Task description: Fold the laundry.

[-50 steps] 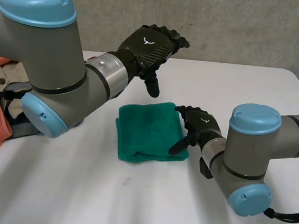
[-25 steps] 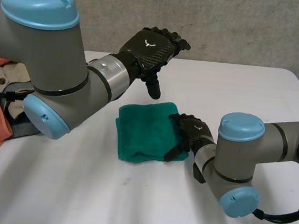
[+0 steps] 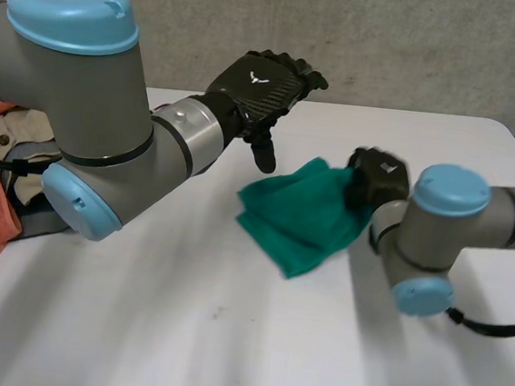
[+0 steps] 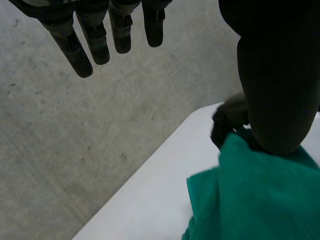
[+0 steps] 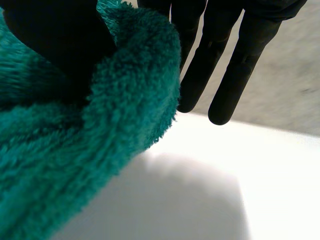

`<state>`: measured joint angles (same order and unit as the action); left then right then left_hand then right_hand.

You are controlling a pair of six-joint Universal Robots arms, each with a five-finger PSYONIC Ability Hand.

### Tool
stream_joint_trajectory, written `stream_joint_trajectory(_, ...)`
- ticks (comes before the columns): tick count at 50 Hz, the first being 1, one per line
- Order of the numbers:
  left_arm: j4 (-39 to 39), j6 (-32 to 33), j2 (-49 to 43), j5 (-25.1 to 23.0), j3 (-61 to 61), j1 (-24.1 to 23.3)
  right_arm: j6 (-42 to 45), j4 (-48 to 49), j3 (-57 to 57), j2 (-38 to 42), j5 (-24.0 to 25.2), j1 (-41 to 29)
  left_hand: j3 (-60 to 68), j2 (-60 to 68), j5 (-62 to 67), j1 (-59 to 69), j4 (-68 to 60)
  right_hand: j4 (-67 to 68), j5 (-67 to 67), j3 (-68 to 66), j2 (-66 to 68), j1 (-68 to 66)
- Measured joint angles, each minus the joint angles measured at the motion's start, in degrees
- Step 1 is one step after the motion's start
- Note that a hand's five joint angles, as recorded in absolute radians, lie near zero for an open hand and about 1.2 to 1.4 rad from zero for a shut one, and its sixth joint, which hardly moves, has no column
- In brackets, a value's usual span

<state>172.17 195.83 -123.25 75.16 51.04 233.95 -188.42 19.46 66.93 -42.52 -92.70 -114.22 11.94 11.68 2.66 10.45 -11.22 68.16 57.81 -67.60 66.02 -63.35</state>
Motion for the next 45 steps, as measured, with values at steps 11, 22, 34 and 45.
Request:
stream_joint_trajectory(11, -0.3, -0.1, 0.0, -8.0, -2.9, -4.7, 2.2, -3.5, -18.2, 9.1, 0.0, 12.0, 0.0, 0.0, 0.0, 0.0, 0.0, 0.1, 0.1, 0.0, 0.0, -0.5)
stream_joint_trajectory(22, -2.0, -0.4, -1.0, -12.9, -6.6, -9.3, 3.7, -12.1, -49.8, 26.8, -4.4, 21.7, 0.0, 0.0, 0.0, 0.0, 0.0, 0.3, 0.1, -0.4, 0.6, -0.7)
stream_joint_trajectory(34, -5.1, -0.4, -0.2, -13.5, -6.8, -10.4, 3.7, -12.5, -59.3, 34.2, -2.9, 29.4, 0.0, 0.0, 0.0, 0.0, 0.0, 0.3, 0.1, -0.4, 0.6, -0.7)
stream_joint_trajectory(45, -5.2, -0.1, -0.2, -12.9, -6.9, -10.5, 3.6, -12.1, -57.3, 34.0, -3.5, 31.9, 0.0, 0.0, 0.0, 0.0, 0.0, -16.7, -16.7, 16.5, -15.5, 14.3)
